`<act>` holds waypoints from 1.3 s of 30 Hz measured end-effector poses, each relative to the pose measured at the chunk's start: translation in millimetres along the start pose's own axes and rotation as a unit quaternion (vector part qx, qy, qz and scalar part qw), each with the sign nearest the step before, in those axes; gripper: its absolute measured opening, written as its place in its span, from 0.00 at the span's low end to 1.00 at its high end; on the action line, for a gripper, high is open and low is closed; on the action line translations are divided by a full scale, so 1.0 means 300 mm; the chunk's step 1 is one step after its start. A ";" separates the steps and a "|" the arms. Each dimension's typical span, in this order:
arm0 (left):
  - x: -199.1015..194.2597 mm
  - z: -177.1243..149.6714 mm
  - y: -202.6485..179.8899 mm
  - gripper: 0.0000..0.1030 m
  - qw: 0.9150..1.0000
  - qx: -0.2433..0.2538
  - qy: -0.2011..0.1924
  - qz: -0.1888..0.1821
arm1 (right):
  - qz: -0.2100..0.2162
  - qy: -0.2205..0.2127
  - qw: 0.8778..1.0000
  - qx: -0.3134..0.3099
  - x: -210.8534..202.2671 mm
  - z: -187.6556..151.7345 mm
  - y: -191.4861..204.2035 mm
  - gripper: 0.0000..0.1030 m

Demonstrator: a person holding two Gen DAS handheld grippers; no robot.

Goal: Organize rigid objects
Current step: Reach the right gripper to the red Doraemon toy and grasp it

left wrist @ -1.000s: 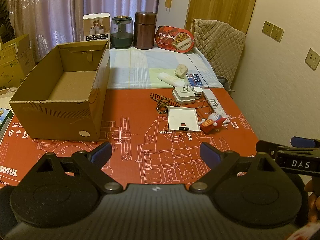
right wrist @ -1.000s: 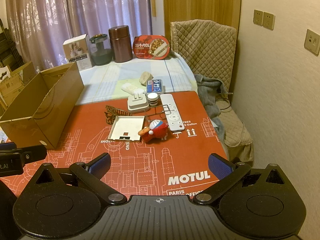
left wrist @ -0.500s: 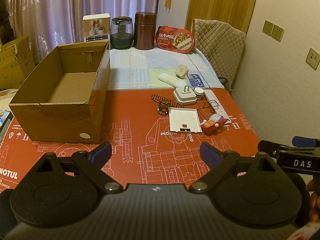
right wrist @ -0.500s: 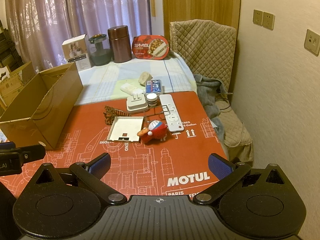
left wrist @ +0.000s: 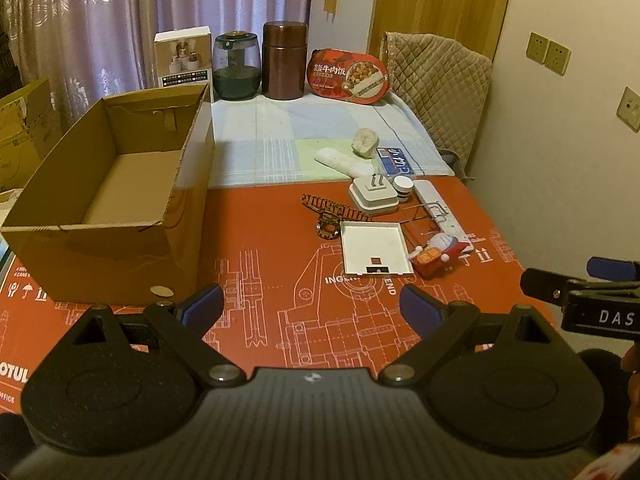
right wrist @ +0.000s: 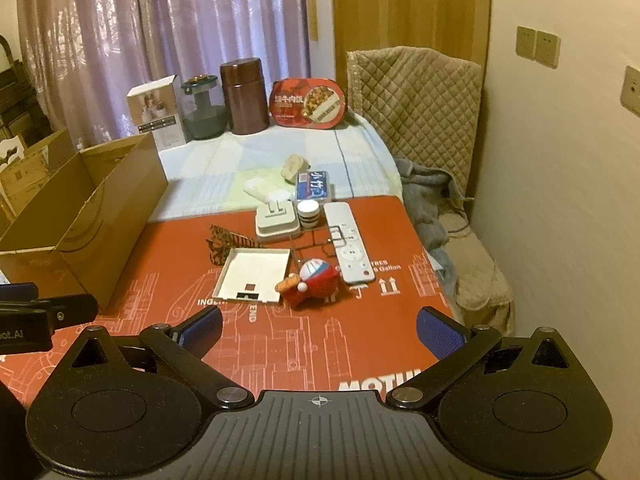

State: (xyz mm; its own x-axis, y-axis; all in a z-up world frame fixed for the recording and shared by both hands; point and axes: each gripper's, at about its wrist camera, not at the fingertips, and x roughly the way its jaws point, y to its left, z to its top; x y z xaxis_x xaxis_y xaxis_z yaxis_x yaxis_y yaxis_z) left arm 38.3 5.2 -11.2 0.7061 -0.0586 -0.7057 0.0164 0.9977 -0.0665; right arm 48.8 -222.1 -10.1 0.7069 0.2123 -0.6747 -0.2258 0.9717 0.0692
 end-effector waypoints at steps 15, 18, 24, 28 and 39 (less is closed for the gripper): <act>0.289 0.005 0.000 0.99 1.000 0.003 0.020 -0.005 | 0.019 0.004 0.998 -0.058 0.299 0.016 -0.028 0.98; 0.340 0.000 -0.002 0.99 1.000 0.007 0.023 -0.002 | 0.029 0.014 0.996 -0.086 0.379 -0.003 -0.036 0.98; 0.422 0.002 -0.001 0.99 0.999 0.006 0.033 -0.004 | 0.059 0.018 0.991 -0.120 0.499 -0.022 -0.049 0.96; 0.464 0.005 0.003 0.99 0.999 0.003 0.033 -0.011 | 0.061 0.025 0.988 -0.141 0.556 -0.014 -0.037 0.86; 0.520 -0.015 0.000 0.99 0.999 0.013 0.041 -0.023 | 0.059 0.041 0.983 -0.169 0.643 -0.009 -0.020 0.64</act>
State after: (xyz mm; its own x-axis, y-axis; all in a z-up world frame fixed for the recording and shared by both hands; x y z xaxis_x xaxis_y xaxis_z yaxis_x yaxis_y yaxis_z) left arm 145.3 -4.2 -124.5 0.6445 -0.1061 -0.7572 0.0661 0.9944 -0.0830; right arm 184.8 -187.1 -142.6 0.6093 0.2994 -0.7342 -0.5223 0.8483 -0.0876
